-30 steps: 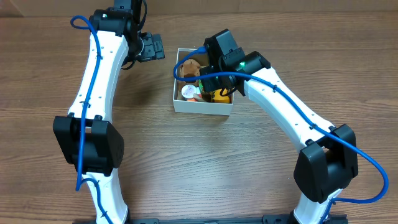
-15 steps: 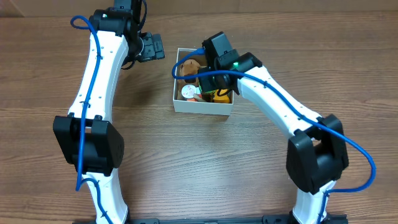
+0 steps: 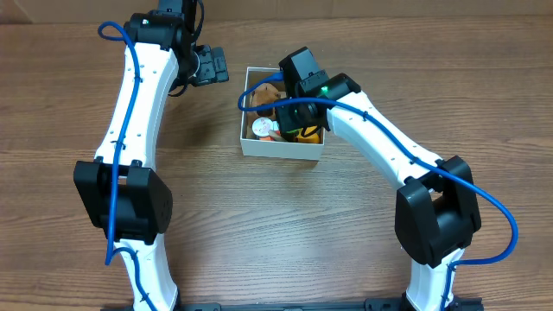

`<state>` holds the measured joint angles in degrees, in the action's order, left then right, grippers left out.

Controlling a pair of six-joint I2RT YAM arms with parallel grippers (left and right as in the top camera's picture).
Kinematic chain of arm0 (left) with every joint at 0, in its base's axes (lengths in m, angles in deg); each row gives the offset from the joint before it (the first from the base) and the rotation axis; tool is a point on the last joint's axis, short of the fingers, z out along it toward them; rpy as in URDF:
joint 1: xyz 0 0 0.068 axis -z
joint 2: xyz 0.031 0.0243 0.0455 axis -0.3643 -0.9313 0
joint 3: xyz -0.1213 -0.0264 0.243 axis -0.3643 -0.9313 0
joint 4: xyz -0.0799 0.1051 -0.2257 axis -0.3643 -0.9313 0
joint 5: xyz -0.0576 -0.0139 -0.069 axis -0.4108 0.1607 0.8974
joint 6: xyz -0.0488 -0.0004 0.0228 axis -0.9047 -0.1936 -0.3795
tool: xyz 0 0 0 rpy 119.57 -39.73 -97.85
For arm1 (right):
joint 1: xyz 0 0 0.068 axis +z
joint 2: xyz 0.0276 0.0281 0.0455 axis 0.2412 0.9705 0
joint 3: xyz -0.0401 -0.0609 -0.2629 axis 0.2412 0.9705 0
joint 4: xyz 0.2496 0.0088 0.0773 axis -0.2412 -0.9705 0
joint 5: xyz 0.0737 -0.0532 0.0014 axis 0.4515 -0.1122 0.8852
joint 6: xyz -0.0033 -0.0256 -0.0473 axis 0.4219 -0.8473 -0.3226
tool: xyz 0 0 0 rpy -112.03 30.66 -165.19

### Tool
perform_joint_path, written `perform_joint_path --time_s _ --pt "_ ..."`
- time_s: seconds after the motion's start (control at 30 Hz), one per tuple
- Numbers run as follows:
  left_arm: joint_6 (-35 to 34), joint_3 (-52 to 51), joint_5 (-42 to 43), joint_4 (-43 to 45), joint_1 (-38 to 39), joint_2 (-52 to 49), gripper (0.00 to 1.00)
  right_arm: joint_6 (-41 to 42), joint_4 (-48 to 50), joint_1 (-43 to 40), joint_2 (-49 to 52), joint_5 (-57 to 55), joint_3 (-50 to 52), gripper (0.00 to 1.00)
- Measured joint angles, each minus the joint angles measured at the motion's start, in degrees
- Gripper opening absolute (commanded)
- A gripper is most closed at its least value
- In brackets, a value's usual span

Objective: Pack container

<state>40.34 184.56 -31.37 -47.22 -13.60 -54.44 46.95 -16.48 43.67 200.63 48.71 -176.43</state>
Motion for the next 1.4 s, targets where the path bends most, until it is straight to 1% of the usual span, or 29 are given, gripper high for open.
perform_joint_path --time_s 0.13,0.2,0.3,0.33,0.37,0.43,0.47,0.5,0.7,0.83,1.4 --pt "0.0 0.0 0.0 0.0 0.0 0.0 1.00 0.1 -1.9 0.0 -0.5 -0.2 -2.3 0.13" --pt "0.0 0.0 0.0 0.0 0.0 0.0 1.00 0.3 -2.6 -0.1 -1.3 -0.5 -3.3 0.14" --pt "0.0 0.0 0.0 0.0 0.0 0.0 1.00 0.3 -3.7 -0.9 -3.4 -0.5 -5.1 0.22" --pt "0.0 0.0 0.0 0.0 0.0 0.0 1.00 0.4 -4.3 -1.5 -4.4 -0.5 -5.8 0.30" --pt "0.0 0.0 0.0 0.0 0.0 0.0 1.00 0.4 -4.9 -2.4 -5.6 -0.5 -6.4 0.41" --pt "0.0 0.0 0.0 0.0 0.0 0.0 1.00 0.8 -5.4 -4.6 -7.5 -0.5 -7.4 0.70" --pt "0.0 0.0 0.0 0.0 0.0 0.0 1.00 1.0 -5.5 -6.3 -8.6 -0.5 -7.7 0.90" --pt "0.0 0.0 0.0 0.0 0.0 0.0 1.00 1.5 -5.8 -8.0 -9.5 -0.6 -7.9 1.00" --pt "0.0 0.0 0.0 0.0 0.0 0.0 1.00 1.7 -7.7 -18.8 -11.1 -1.0 -8.1 1.00" --pt "0.0 0.0 0.0 0.0 0.0 0.0 1.00 1.7 -7.9 -22.6 -11.1 -1.2 -8.1 1.00" --pt "0.0 0.0 0.0 0.0 0.0 0.0 1.00 1.7 -8.0 -23.3 -11.1 -1.3 -8.1 1.00"
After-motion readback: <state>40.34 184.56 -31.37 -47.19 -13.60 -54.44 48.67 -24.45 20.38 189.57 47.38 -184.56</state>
